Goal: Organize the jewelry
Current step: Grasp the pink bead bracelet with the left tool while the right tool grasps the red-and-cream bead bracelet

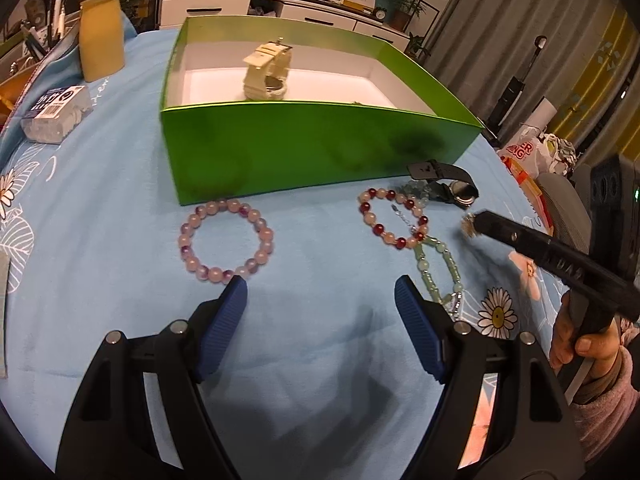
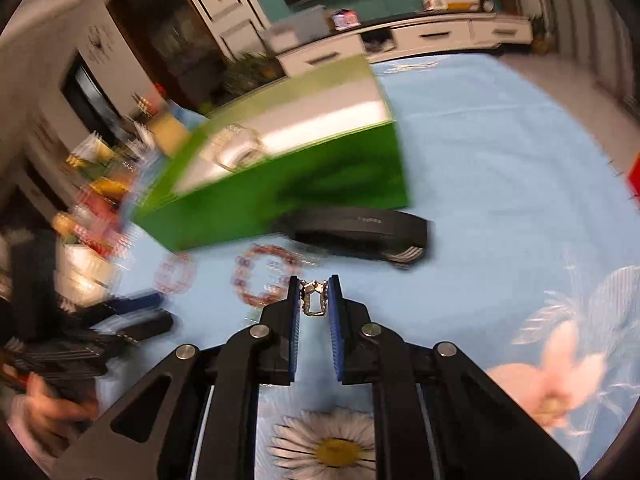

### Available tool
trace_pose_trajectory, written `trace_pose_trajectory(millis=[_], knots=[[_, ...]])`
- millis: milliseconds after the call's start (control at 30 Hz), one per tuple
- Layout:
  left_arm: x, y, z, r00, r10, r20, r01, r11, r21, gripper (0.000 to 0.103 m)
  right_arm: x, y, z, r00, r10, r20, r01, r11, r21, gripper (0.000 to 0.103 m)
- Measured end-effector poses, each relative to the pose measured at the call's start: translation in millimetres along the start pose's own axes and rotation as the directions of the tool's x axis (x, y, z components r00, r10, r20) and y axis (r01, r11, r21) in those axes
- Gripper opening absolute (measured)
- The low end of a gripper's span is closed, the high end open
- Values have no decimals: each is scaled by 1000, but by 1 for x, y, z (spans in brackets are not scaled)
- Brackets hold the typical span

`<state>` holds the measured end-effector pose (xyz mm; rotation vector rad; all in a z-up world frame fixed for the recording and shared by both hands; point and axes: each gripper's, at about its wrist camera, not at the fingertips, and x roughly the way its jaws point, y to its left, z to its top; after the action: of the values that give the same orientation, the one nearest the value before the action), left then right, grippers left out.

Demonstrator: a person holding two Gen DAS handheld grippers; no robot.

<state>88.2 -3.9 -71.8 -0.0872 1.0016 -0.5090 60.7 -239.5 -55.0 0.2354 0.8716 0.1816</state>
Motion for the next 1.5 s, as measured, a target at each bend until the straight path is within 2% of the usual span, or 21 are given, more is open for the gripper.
trace_pose_trajectory(millis=[100, 233, 300, 367, 433, 500, 667, 733, 800, 900, 967, 1100, 1133, 1167, 1200, 1233, 1300, 1367, 1433, 1500], knots=[[1, 4, 0, 1000, 20, -2, -20, 1000, 1, 77, 1, -5, -5, 996, -91, -11, 91, 994, -57, 14], [1, 7, 2, 999, 39, 7, -39, 999, 1, 77, 1, -11, -6, 995, -98, -22, 97, 993, -64, 15], [0, 5, 7, 998, 59, 17, -59, 998, 23, 77, 1, -12, -5, 994, -104, -27, 103, 993, -59, 23], [3, 2, 12, 997, 74, 19, -75, 996, 55, 76, 0, -11, -1, 995, -97, -9, 96, 994, -55, 27], [9, 0, 17, 996, 92, 7, -93, 992, 81, 69, -6, -7, 1, 997, -79, 13, 80, 994, -70, 27], [17, -2, 19, 994, 111, -16, -109, 988, 107, 57, -9, 1, 2, 999, -38, 17, 39, 994, -99, 27], [24, -10, 18, 988, 154, -16, -148, 970, 192, 55, 1, 37, 4, 997, 66, -29, -71, 969, -238, 27], [24, -13, 15, 989, 148, -20, -139, 963, 229, 48, 9, 53, 7, 993, 102, -56, -115, 944, -309, 27], [23, -13, 14, 990, 138, -26, -128, 963, 239, 31, 15, 63, 9, 991, 114, -74, -133, 928, -348, 27], [19, -4, 13, 994, 97, -40, -87, 976, 201, 10, 35, 73, 12, 987, 108, -117, -145, 915, -376, 27], [15, 4, 11, 997, 61, -47, -52, 986, 161, 9, 46, 75, 13, 986, 93, -140, -142, 906, -398, 27], [10, 5, 3, 998, 49, -48, -41, 988, 146, 9, 60, 82, 12, 986, 45, -161, -114, 884, -453, 27], [9, 5, 2, 998, 44, -48, -37, 989, 142, 9, 62, 87, 11, 988, 26, -154, -99, 868, -487, 26], [9, 5, 1, 998, 34, -48, -27, 991, 131, 9, 63, 91, 8, 990, 16, -143, -88, 854, -513, 12], [8, 7, 0, 999, 24, -47, -18, 993, 118, 9, 61, 93, 6, 991, 15, -137, -86, 845, -528, 8], [8, 8, 0, 999, 13, -46, -8, 995, 104, 9, 61, 95, 4, 993, 8, -121, -73, 837, -542, 7], [8, 10, -1, 999, 2, -39, 1, 997, 81, 9, 61, 91, 5, 993, 20, -119, -80, 850, -520, 7], [7, 12, 0, 999, -6, -31, 8, 998, 61, 9, 57, 81, 10, 990, 65, -122, -114, 887, -448, 7], [3, 14, 0, 1000, -19, -9, 19, 999, 40, 8, 43, 68, 19, 984, 147, -99, -173, 922, -347, 7], [-4, 15, 2, 999, -37, 18, 37, 999, 23, 8, 31, 56, 28, 974, 216, -73, -227, 938, -260, 7]])
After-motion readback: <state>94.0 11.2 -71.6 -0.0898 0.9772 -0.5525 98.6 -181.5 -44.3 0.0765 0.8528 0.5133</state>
